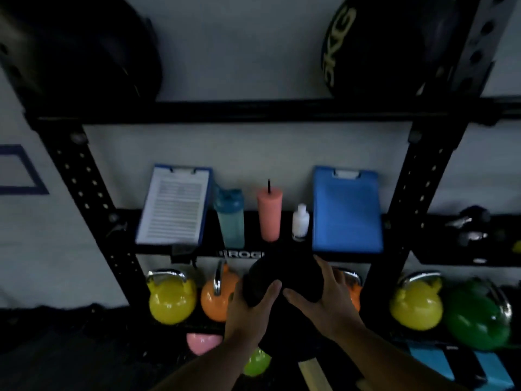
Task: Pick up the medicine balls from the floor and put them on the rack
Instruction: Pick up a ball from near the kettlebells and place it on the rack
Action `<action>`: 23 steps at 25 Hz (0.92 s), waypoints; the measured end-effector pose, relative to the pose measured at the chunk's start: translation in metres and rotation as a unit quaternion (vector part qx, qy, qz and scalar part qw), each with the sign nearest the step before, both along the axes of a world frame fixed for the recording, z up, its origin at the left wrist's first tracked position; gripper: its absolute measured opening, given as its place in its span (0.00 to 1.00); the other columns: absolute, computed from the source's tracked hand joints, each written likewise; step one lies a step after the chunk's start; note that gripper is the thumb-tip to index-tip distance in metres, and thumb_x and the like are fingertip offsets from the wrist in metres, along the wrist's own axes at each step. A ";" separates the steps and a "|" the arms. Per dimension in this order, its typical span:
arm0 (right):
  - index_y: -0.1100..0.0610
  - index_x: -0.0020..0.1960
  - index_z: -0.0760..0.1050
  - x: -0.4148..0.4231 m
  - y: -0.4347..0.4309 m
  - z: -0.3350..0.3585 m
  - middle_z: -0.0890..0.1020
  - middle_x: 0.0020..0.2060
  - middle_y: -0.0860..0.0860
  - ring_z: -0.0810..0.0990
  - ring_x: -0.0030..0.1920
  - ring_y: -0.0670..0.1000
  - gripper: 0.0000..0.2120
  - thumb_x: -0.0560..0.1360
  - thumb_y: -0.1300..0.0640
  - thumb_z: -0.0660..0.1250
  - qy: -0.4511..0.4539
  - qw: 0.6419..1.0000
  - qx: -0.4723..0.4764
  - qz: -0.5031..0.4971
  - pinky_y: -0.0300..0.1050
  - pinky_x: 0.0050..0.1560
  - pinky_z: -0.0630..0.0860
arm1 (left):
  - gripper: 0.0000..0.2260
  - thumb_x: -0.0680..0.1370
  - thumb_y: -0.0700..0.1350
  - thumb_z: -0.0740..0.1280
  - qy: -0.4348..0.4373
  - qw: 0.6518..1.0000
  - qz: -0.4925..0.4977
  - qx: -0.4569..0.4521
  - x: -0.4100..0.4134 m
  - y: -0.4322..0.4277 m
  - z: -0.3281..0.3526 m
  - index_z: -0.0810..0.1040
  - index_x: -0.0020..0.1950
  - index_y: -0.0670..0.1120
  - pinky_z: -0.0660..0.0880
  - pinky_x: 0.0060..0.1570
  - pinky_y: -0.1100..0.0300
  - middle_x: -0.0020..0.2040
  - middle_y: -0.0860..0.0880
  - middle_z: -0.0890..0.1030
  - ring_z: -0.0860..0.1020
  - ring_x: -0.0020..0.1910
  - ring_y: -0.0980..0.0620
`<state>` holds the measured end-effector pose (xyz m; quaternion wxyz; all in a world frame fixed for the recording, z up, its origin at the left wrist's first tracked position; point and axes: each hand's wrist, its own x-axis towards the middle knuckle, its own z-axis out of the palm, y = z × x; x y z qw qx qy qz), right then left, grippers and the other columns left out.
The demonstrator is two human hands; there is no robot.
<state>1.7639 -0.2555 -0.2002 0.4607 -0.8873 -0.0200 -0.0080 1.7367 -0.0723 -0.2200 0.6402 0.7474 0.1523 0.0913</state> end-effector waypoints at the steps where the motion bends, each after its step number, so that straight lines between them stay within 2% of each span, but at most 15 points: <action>1: 0.36 0.79 0.56 0.001 0.002 0.031 0.66 0.74 0.53 0.69 0.74 0.60 0.55 0.56 0.22 0.70 -0.019 1.000 0.005 -0.001 0.56 0.71 0.71 | 0.47 0.59 0.76 0.72 -0.017 1.000 0.010 0.013 0.000 0.001 0.031 0.77 0.74 0.55 0.74 0.73 0.46 0.69 0.49 0.83 0.80 0.71 0.46; 5: 0.34 0.77 0.56 0.004 0.012 0.143 0.65 0.73 0.53 0.69 0.72 0.63 0.54 0.56 0.20 0.69 -0.078 0.997 0.020 0.018 0.62 0.70 0.72 | 0.39 0.59 0.76 0.72 -0.081 0.996 0.033 0.021 -0.005 0.009 0.148 0.81 0.63 0.56 0.79 0.65 0.50 0.59 0.53 0.86 0.83 0.64 0.46; 9: 0.34 0.79 0.54 -0.002 0.029 0.239 0.63 0.75 0.54 0.68 0.73 0.64 0.56 0.55 0.20 0.68 -0.139 0.989 0.034 0.043 0.64 0.69 0.73 | 0.40 0.62 0.75 0.71 -0.136 0.987 0.063 0.050 -0.015 0.020 0.244 0.80 0.66 0.53 0.80 0.65 0.46 0.61 0.48 0.86 0.84 0.62 0.42; 14: 0.38 0.79 0.57 -0.001 0.060 0.333 0.65 0.75 0.56 0.66 0.74 0.63 0.58 0.54 0.20 0.68 -0.212 0.974 0.050 0.056 0.61 0.72 0.69 | 0.46 0.58 0.76 0.72 -0.194 0.978 0.063 0.031 -0.019 0.047 0.335 0.79 0.71 0.55 0.82 0.62 0.49 0.63 0.50 0.85 0.84 0.60 0.47; 16: 0.39 0.80 0.56 0.012 0.076 0.361 0.64 0.76 0.57 0.66 0.74 0.64 0.59 0.53 0.20 0.67 -0.228 0.971 0.045 0.058 0.60 0.73 0.68 | 0.47 0.58 0.76 0.72 -0.217 0.974 0.063 0.031 -0.007 0.063 0.362 0.79 0.72 0.54 0.83 0.60 0.52 0.63 0.51 0.85 0.84 0.58 0.49; 18: 0.40 0.80 0.55 0.033 0.095 0.383 0.64 0.76 0.56 0.67 0.74 0.64 0.59 0.54 0.20 0.68 -0.241 0.968 0.042 0.052 0.61 0.73 0.68 | 0.48 0.57 0.76 0.72 -0.233 0.970 0.056 0.037 0.014 0.081 0.384 0.78 0.74 0.54 0.82 0.51 0.59 0.61 0.52 0.83 0.83 0.56 0.51; 19: 0.39 0.80 0.55 0.047 0.104 0.392 0.63 0.76 0.56 0.67 0.74 0.64 0.59 0.55 0.20 0.69 -0.247 0.967 0.046 0.052 0.62 0.73 0.69 | 0.49 0.58 0.76 0.72 -0.243 0.968 0.054 0.037 0.028 0.092 0.393 0.78 0.74 0.54 0.81 0.50 0.60 0.62 0.52 0.83 0.83 0.57 0.50; 23: 0.37 0.80 0.51 0.131 0.147 0.410 0.62 0.77 0.55 0.65 0.75 0.65 0.56 0.60 0.21 0.70 -0.263 0.964 0.029 0.036 0.66 0.72 0.69 | 0.45 0.65 0.74 0.74 -0.251 0.967 0.018 0.048 0.117 0.143 0.411 0.74 0.78 0.55 0.80 0.67 0.45 0.70 0.46 0.81 0.81 0.67 0.42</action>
